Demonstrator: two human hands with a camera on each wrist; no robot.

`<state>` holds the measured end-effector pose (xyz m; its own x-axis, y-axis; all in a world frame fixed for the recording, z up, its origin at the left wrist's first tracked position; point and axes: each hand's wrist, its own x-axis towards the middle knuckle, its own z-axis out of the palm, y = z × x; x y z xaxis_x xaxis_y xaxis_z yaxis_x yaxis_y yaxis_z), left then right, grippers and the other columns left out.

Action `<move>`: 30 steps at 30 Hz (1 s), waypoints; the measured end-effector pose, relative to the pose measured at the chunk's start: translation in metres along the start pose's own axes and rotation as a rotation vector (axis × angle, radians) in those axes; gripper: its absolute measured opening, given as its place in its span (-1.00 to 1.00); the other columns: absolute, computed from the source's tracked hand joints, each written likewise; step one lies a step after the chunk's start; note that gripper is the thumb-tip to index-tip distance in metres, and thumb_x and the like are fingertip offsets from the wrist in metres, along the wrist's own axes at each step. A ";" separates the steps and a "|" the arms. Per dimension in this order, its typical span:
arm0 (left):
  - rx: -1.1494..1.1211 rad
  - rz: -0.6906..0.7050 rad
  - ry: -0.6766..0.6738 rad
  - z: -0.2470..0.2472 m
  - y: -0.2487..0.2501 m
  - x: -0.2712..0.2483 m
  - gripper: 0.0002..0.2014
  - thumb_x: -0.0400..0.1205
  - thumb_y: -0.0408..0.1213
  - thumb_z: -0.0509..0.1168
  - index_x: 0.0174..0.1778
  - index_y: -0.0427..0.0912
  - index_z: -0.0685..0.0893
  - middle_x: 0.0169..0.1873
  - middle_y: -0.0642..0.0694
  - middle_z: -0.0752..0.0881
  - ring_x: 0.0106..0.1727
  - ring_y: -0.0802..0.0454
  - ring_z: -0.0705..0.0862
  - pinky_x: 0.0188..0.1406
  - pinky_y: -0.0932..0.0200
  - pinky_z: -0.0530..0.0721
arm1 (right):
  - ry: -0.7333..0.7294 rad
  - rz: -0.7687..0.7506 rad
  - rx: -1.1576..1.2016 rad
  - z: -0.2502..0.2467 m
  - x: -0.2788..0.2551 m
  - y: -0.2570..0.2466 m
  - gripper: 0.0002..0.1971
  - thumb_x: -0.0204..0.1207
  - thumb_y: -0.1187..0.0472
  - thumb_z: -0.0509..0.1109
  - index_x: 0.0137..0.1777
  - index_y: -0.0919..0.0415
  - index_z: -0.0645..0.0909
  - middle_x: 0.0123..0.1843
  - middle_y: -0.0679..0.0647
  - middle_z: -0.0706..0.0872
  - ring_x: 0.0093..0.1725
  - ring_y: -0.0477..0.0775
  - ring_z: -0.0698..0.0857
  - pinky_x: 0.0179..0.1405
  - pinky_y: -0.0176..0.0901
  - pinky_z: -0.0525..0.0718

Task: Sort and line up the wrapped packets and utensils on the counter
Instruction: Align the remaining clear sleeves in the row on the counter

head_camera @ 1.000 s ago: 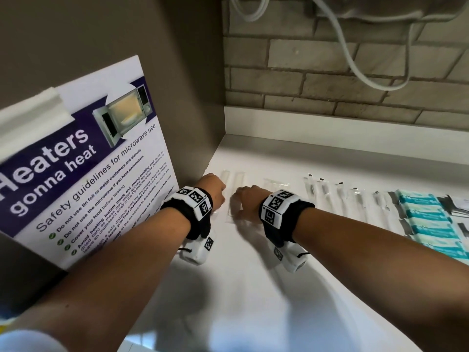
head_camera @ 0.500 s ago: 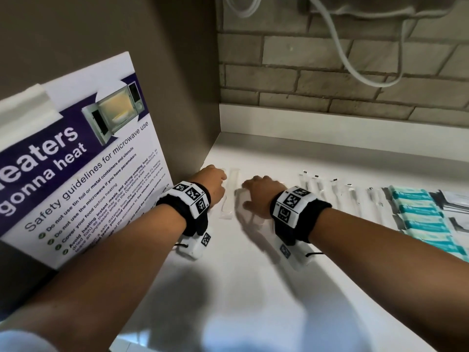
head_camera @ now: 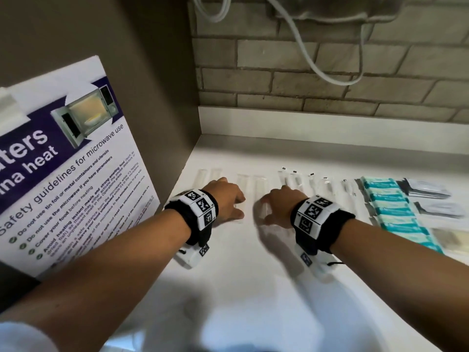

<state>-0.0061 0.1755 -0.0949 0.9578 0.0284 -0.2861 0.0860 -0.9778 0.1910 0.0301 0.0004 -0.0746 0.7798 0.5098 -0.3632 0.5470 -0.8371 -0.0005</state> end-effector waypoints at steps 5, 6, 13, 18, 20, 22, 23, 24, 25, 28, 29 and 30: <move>0.025 -0.071 0.007 -0.008 -0.013 -0.002 -0.55 0.45 0.09 0.41 0.26 0.10 0.68 0.24 -0.09 0.61 0.35 -0.13 0.50 0.40 0.01 0.50 | 0.017 -0.001 0.041 0.001 0.000 -0.005 -0.59 0.47 -0.09 0.41 0.34 -0.16 0.61 0.22 0.00 0.67 0.36 0.13 0.48 0.22 0.04 0.58; 0.020 -0.073 0.016 -0.009 -0.014 -0.001 -0.57 0.46 0.06 0.42 0.25 0.08 0.68 0.23 -0.10 0.62 0.35 -0.13 0.49 0.39 0.01 0.50 | 0.019 -0.015 0.031 -0.001 0.000 -0.008 -0.58 0.50 -0.08 0.39 0.37 -0.12 0.59 0.28 0.01 0.65 0.38 0.14 0.47 0.25 0.03 0.55; 0.016 -0.016 -0.030 -0.004 0.006 -0.007 -0.65 0.44 0.22 0.28 0.13 0.28 0.61 0.09 -0.01 0.61 0.27 -0.16 0.53 0.26 -0.11 0.58 | -0.036 -0.019 0.090 -0.007 0.003 -0.023 -0.64 0.53 -0.13 0.32 0.31 -0.17 0.59 0.27 0.06 0.65 0.38 0.18 0.47 0.32 0.13 0.53; 0.042 0.001 -0.013 0.003 0.006 -0.006 -0.34 0.43 0.25 0.35 0.47 0.18 0.50 0.33 0.02 0.58 0.41 -0.14 0.44 0.44 -0.04 0.45 | -0.029 0.074 -0.041 -0.014 -0.001 -0.009 -0.59 0.51 0.08 0.37 0.38 0.01 0.58 0.30 0.12 0.62 0.39 0.21 0.52 0.32 0.06 0.58; 0.063 0.007 -0.028 0.003 0.005 -0.001 -0.31 0.36 0.28 0.31 0.45 0.21 0.51 0.34 0.07 0.59 0.41 -0.13 0.44 0.44 -0.06 0.44 | -0.072 0.084 -0.064 -0.015 -0.005 -0.007 -0.52 0.49 -0.05 0.39 0.41 -0.02 0.57 0.30 0.13 0.63 0.33 0.24 0.59 0.25 0.04 0.63; 0.084 0.030 -0.026 -0.002 0.010 0.000 -0.39 0.44 0.18 0.33 0.44 0.15 0.54 0.34 0.08 0.60 0.43 -0.11 0.42 0.45 -0.03 0.40 | -0.089 0.076 -0.095 -0.013 -0.007 -0.008 -0.56 0.54 0.04 0.36 0.42 0.02 0.57 0.28 0.13 0.67 0.30 0.23 0.63 0.21 -0.01 0.62; 0.106 0.053 -0.011 -0.003 0.012 0.001 -0.43 0.50 0.11 0.34 0.45 0.09 0.54 0.35 0.08 0.60 0.43 -0.09 0.40 0.46 0.00 0.36 | -0.082 0.075 -0.104 -0.012 -0.007 -0.009 -0.60 0.57 0.11 0.34 0.42 0.06 0.57 0.28 0.13 0.67 0.31 0.21 0.61 0.20 -0.02 0.60; 0.116 0.080 -0.001 -0.005 0.017 0.000 -0.46 0.54 0.07 0.33 0.45 0.03 0.54 0.36 0.08 0.60 0.44 -0.08 0.39 0.45 0.02 0.34 | -0.064 0.068 -0.102 -0.011 -0.008 -0.009 -0.61 0.59 0.14 0.32 0.41 0.09 0.57 0.28 0.13 0.67 0.34 0.21 0.58 0.21 -0.02 0.57; 0.118 0.097 0.012 -0.006 0.020 0.000 -0.46 0.56 0.08 0.33 0.46 0.00 0.54 0.37 0.07 0.59 0.44 -0.07 0.38 0.43 0.02 0.33 | -0.050 0.070 -0.086 -0.010 -0.008 -0.010 -0.62 0.59 0.12 0.32 0.40 0.10 0.57 0.29 0.13 0.66 0.36 0.21 0.55 0.23 0.00 0.55; 0.141 0.119 -0.031 -0.003 0.024 0.002 -0.33 0.51 0.30 0.27 0.47 -0.01 0.52 0.36 0.03 0.60 0.39 -0.10 0.41 0.38 -0.02 0.37 | -0.041 0.096 -0.028 -0.009 -0.010 -0.015 -0.61 0.57 -0.02 0.33 0.33 0.13 0.60 0.26 0.16 0.67 0.33 0.22 0.57 0.21 0.05 0.58; 0.159 0.119 -0.044 -0.002 0.024 0.002 -0.29 0.49 0.34 0.25 0.48 -0.01 0.51 0.36 0.03 0.61 0.38 -0.10 0.42 0.37 -0.03 0.38 | -0.040 0.106 -0.016 -0.009 -0.012 -0.016 -0.62 0.58 -0.03 0.33 0.29 0.15 0.62 0.25 0.17 0.67 0.30 0.22 0.59 0.20 0.04 0.60; 0.165 0.120 -0.044 -0.002 0.024 0.002 -0.29 0.49 0.34 0.26 0.49 0.00 0.51 0.36 0.03 0.61 0.39 -0.10 0.43 0.36 -0.02 0.38 | -0.039 0.116 -0.006 -0.008 -0.013 -0.017 -0.63 0.58 -0.02 0.33 0.26 0.18 0.62 0.24 0.17 0.66 0.29 0.22 0.60 0.22 0.04 0.62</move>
<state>-0.0014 0.1525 -0.0894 0.9452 -0.0955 -0.3122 -0.0770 -0.9945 0.0710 0.0131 0.0093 -0.0627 0.8257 0.4012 -0.3965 0.4556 -0.8888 0.0493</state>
